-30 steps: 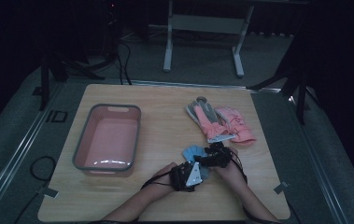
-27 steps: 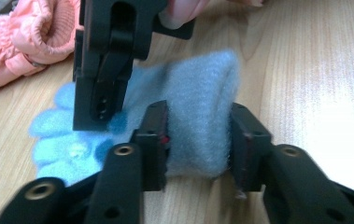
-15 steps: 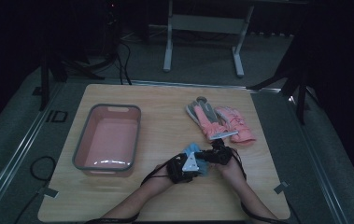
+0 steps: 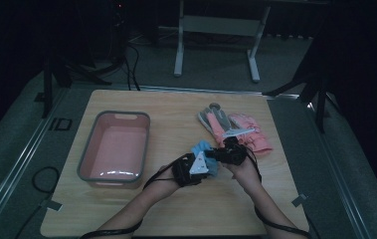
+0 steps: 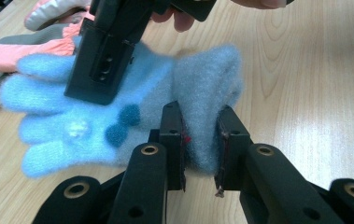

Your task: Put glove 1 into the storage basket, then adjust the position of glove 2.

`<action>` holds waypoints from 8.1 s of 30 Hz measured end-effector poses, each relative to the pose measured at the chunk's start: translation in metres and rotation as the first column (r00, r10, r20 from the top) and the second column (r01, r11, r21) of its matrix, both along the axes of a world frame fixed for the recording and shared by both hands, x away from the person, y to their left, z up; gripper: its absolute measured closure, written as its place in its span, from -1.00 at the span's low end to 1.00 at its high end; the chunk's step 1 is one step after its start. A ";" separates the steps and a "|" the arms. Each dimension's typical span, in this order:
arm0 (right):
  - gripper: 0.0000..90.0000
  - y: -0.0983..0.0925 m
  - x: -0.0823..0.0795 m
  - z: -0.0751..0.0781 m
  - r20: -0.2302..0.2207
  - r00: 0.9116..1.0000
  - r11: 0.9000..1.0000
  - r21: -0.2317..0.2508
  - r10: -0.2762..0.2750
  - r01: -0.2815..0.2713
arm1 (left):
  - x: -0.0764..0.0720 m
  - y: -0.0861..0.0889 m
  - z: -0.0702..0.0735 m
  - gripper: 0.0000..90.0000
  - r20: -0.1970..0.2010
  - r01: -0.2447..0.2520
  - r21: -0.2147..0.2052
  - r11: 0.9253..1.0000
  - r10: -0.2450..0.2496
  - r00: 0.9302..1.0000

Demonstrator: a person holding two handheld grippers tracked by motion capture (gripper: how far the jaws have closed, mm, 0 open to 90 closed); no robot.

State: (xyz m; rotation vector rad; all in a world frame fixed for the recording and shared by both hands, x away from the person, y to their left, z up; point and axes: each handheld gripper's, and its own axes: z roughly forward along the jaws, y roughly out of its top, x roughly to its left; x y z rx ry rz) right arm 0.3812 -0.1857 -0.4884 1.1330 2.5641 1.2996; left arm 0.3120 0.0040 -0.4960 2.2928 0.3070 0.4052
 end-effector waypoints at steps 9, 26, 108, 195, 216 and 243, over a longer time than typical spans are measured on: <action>0.79 0.013 0.001 0.013 0.006 1.000 0.999 0.030 0.017 -0.017 | 0.000 0.012 0.013 0.71 0.012 -0.009 0.027 1.000 0.008 1.000; 0.83 0.052 0.006 0.037 0.038 0.997 0.997 0.025 0.065 -0.066 | -0.002 0.046 0.038 0.71 0.018 -0.056 0.047 0.997 0.055 0.998; 0.23 0.279 0.052 0.000 -0.053 0.979 0.972 -0.117 0.199 -0.204 | 0.033 0.217 0.008 0.33 -0.153 -0.381 0.219 0.898 0.417 0.896; -0.29 -0.019 0.026 0.001 0.168 0.984 0.997 -0.067 0.055 -0.045 | -0.042 0.045 -0.058 -0.66 -0.264 -0.201 -0.092 0.975 0.171 0.949; 0.49 -0.051 0.128 -0.010 0.126 0.973 0.970 -0.126 -0.193 0.209 | -0.050 0.048 -0.064 -0.66 -0.261 -0.200 -0.120 0.973 0.163 0.951; 0.98 -0.012 0.074 0.012 0.126 0.936 0.937 -0.073 -0.330 0.340 | -0.050 0.048 -0.066 -0.66 -0.233 -0.204 -0.106 0.973 0.175 0.957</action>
